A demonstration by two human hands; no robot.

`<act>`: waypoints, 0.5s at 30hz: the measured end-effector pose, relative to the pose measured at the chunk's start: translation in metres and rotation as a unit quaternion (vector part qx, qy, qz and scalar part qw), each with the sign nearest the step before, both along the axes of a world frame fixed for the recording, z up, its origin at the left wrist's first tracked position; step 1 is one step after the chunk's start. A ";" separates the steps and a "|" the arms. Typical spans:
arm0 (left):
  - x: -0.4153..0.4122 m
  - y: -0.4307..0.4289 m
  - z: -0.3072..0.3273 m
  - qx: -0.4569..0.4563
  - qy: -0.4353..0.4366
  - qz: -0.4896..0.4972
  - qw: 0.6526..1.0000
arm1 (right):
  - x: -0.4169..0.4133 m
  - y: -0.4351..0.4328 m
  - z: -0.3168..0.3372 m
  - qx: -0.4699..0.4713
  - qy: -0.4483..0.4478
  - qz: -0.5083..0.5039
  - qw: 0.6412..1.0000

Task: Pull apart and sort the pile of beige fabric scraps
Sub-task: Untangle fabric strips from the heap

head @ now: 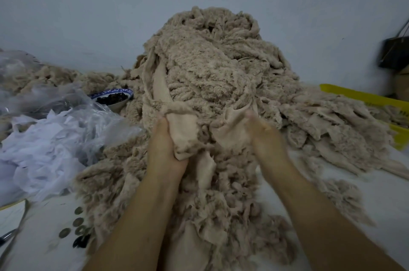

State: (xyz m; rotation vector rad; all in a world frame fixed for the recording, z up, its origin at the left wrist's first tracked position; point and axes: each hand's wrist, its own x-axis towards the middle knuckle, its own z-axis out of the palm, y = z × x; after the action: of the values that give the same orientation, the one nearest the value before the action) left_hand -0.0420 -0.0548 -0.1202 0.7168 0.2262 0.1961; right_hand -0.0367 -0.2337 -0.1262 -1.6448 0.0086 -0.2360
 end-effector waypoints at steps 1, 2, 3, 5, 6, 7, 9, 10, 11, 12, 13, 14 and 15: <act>0.000 0.007 0.000 -0.027 -0.006 -0.005 1.000 | 0.004 -0.010 0.001 0.033 0.007 -0.024 0.999; -0.001 0.010 0.001 -0.044 -0.006 -0.015 0.999 | 0.004 -0.018 0.003 0.045 0.011 -0.023 0.999; -0.002 0.010 0.002 -0.056 -0.005 -0.035 0.998 | 0.004 -0.022 0.002 0.039 0.013 0.010 0.999; -0.005 0.001 0.003 -0.047 0.005 -0.052 0.998 | -0.002 -0.014 -0.002 -0.015 0.017 0.125 0.992; -0.005 -0.004 0.003 -0.031 0.010 -0.042 0.999 | -0.007 -0.004 -0.005 -0.076 0.008 0.176 0.981; -0.006 -0.007 0.003 -0.011 0.012 -0.033 0.999 | -0.012 0.005 -0.006 -0.146 -0.021 0.203 0.968; -0.007 -0.011 0.003 0.037 0.003 -0.028 0.999 | -0.012 0.016 -0.010 -0.233 -0.115 0.183 0.948; -0.008 -0.013 0.003 0.059 -0.003 -0.032 0.998 | -0.013 0.019 -0.009 -0.223 -0.148 0.165 0.949; -0.009 -0.015 0.003 0.072 -0.010 -0.040 0.997 | -0.014 0.022 -0.008 -0.193 -0.160 0.162 0.954; -0.011 -0.019 0.002 0.085 -0.017 -0.052 0.995 | -0.016 0.025 -0.008 -0.179 -0.152 0.174 0.956; -0.013 -0.023 0.001 0.105 -0.024 -0.063 0.992 | -0.016 0.028 -0.010 -0.180 -0.138 0.198 0.954; -0.015 -0.026 0.001 0.125 -0.029 -0.079 0.989 | -0.015 0.031 -0.013 -0.184 -0.128 0.222 0.949; -0.016 -0.029 0.001 0.135 -0.036 -0.103 0.985 | -0.014 0.032 -0.015 -0.174 -0.125 0.239 0.947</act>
State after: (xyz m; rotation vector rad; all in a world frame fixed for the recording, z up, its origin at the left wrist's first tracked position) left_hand -0.0582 -0.0843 -0.1189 0.9940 0.0557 0.0550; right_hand -0.0505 -0.2013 -0.1409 -1.8994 -0.6500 -0.0721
